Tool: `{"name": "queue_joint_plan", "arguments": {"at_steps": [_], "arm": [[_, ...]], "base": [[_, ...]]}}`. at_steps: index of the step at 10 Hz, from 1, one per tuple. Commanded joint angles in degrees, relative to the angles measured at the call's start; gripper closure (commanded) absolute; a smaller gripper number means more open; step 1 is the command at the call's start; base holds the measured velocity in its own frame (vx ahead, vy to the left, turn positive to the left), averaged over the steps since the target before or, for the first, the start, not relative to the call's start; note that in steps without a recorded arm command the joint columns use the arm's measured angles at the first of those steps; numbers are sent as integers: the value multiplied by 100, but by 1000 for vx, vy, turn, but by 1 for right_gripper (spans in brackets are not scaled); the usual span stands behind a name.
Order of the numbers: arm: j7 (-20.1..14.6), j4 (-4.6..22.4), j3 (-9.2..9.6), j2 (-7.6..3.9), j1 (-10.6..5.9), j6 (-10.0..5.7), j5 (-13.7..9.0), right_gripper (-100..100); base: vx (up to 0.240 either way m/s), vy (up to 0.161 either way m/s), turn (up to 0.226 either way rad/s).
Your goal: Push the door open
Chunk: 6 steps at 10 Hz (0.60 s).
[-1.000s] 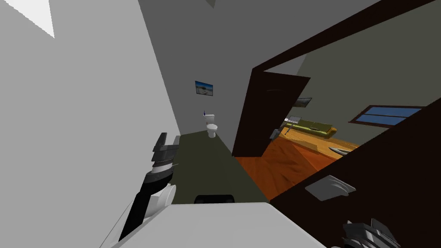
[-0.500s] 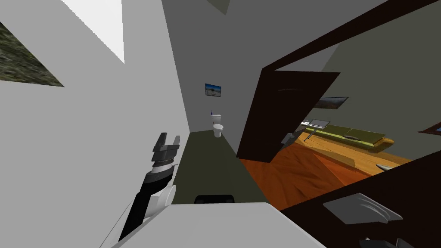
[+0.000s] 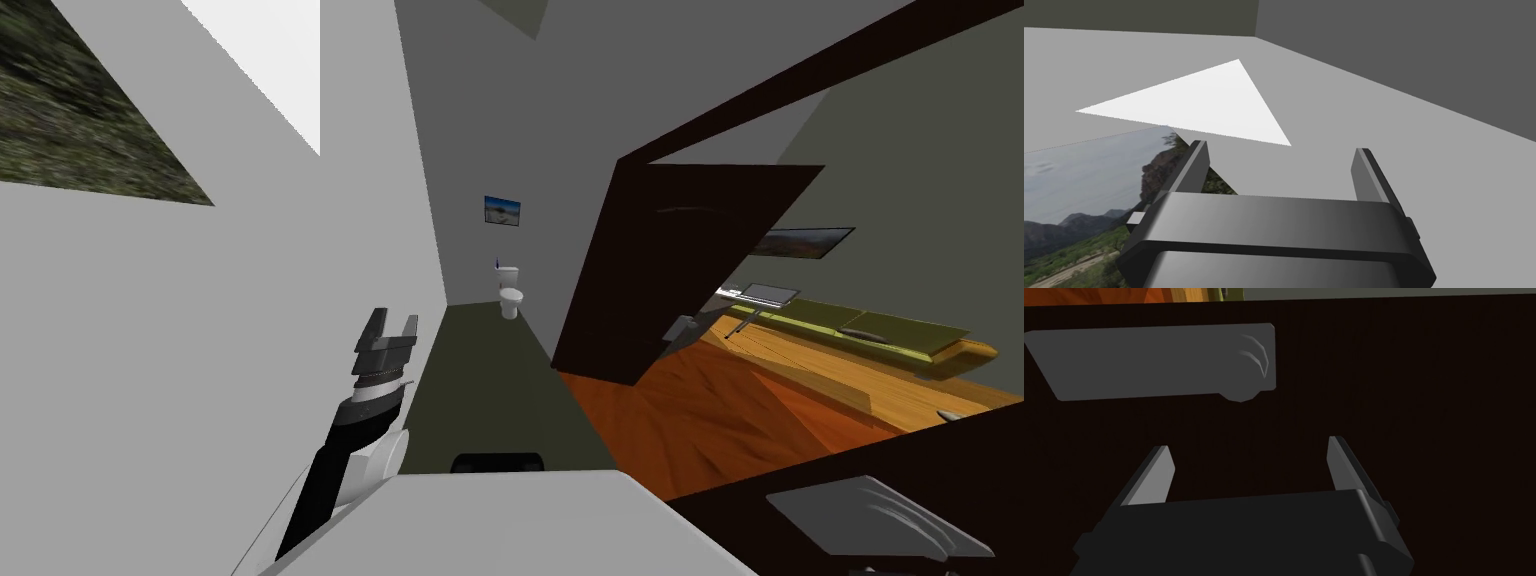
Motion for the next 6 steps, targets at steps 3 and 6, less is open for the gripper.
{"name": "queue_joint_plan", "arguments": {"at_steps": [3,6], "arm": [[3,73,-15,-32,-61,-9,10,-100],[5,130,-26,-56,-109,-16,18,-100]], "base": [[52,-199,11],[68,-196,7]]}}
